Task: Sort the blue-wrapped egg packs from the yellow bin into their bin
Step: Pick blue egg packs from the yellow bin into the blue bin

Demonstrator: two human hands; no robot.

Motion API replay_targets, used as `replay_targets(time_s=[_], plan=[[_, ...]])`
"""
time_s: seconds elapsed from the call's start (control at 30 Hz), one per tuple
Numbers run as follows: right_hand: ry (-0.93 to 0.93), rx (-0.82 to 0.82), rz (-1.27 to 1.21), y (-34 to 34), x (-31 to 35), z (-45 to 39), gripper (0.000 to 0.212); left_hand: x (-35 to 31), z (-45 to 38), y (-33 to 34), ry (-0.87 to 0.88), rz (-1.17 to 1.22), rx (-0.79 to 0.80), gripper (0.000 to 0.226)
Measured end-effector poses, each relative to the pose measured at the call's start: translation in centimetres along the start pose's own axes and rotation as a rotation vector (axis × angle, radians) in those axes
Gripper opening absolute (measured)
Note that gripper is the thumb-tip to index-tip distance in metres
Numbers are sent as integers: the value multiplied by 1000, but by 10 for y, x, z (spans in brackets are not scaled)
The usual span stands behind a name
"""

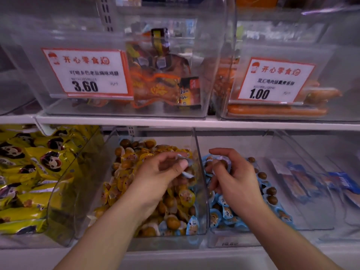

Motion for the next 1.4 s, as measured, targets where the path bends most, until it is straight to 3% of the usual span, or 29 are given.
replay_targets(time_s=[0.07, 0.1, 0.17, 0.2, 0.27, 0.33, 0.47, 0.53, 0.6, 0.67, 0.73, 0.83, 0.93, 1.03, 1.13, 1.23, 1.4], plan=[[43, -26, -116, 2, 3, 2, 22, -18, 5, -6, 107, 72, -138, 34], [108, -24, -238, 6, 2, 5, 16, -28, 11, -7, 183, -5, -200, 33], [305, 63, -549, 28, 0, 14, 36, -49, 26, 2, 361, -263, -266, 29], [391, 142, -676, 41, 2, 21, 46, -57, 33, 12, 454, -371, -261, 26], [446, 231, -720, 53, 6, 30, 44, -65, 44, 35, 627, -606, -212, 28], [426, 135, -570, 38, 0, 29, 35, -56, 47, 62, 695, -880, -90, 43], [418, -150, -528, -19, -21, 10, 20, -8, 36, 67, 456, -964, 146, 67], [421, -150, -350, -48, -26, -5, 23, -4, 33, 51, 439, -955, 84, 55], [435, -129, -99, -80, -34, -20, 31, -8, 29, 29, 468, -950, -55, 29], [410, -156, 201, -118, -38, -34, 36, -4, 23, 14, 407, -936, -99, 21], [355, -243, 312, -149, -37, -40, 32, 16, 15, 16, 264, -967, 71, 15], [310, -318, 171, -166, -42, -37, 25, 51, 20, 36, 107, -1121, 467, 9], [203, -317, 109, -152, -30, -31, 27, 59, 22, 43, 89, -1248, 605, 24], [83, -206, 137, -107, -15, -23, 27, 54, 17, 36, 98, -1372, 507, 28], [-15, 41, 282, -38, -5, -2, 19, 32, 14, 24, 280, -1441, 288, 20], [-178, 221, 428, 11, 2, 19, 25, 17, 9, 0, 364, -1388, 112, 20], [-214, 112, 383, 3, 4, 15, 17, -2, 12, -12, 411, -1166, -51, 17]])
Point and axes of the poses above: each hand's wrist, its own z-axis away from the middle knuckle, its own y-axis out of the palm, x = y × z, the point moved 9 cm from there along -z, towards the middle knuckle, and after that the axes turned 9 degrees about -z, right-handed, at the moved point
